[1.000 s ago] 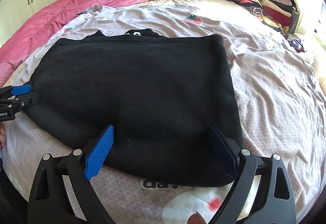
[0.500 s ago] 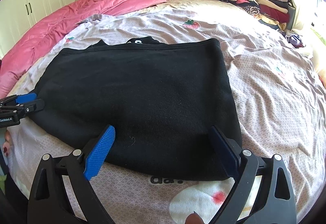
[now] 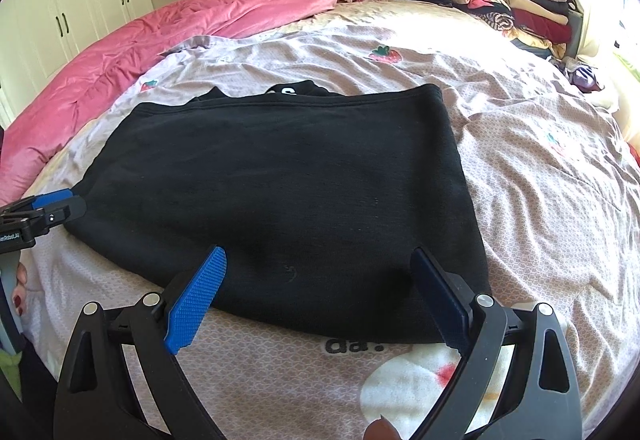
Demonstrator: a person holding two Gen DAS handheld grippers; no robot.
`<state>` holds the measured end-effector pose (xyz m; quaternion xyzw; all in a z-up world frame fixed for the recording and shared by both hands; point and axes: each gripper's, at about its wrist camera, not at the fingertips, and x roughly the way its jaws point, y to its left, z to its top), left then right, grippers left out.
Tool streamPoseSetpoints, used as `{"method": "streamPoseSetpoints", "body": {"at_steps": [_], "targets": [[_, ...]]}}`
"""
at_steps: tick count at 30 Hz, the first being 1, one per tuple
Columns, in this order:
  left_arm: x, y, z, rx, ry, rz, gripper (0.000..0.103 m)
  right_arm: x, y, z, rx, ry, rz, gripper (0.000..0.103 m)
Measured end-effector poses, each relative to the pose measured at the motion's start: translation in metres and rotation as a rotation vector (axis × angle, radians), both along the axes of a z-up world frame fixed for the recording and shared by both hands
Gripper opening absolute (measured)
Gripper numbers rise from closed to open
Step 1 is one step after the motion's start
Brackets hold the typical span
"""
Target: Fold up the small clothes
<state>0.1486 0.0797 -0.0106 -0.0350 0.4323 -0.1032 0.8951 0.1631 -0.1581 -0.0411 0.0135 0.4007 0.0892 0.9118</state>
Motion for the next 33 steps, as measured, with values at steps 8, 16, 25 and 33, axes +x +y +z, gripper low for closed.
{"method": "streamPoseSetpoints", "body": {"at_steps": [8,16,25,33], "targets": [[-0.01,0.013,0.009,-0.017,-0.024,0.041,0.089,-0.003,0.01,0.008,-0.005,-0.014,0.017,0.093],[-0.015,0.022,0.016,-0.02,-0.041,0.065,0.094,-0.01,0.027,0.019,-0.021,-0.044,0.049,0.096],[-0.022,0.036,0.023,-0.041,-0.062,0.096,0.094,-0.015,0.044,0.033,-0.013,-0.076,0.079,0.098],[-0.027,0.049,0.029,-0.055,-0.082,0.132,0.094,-0.017,0.068,0.042,-0.016,-0.094,0.133,0.098]]}}
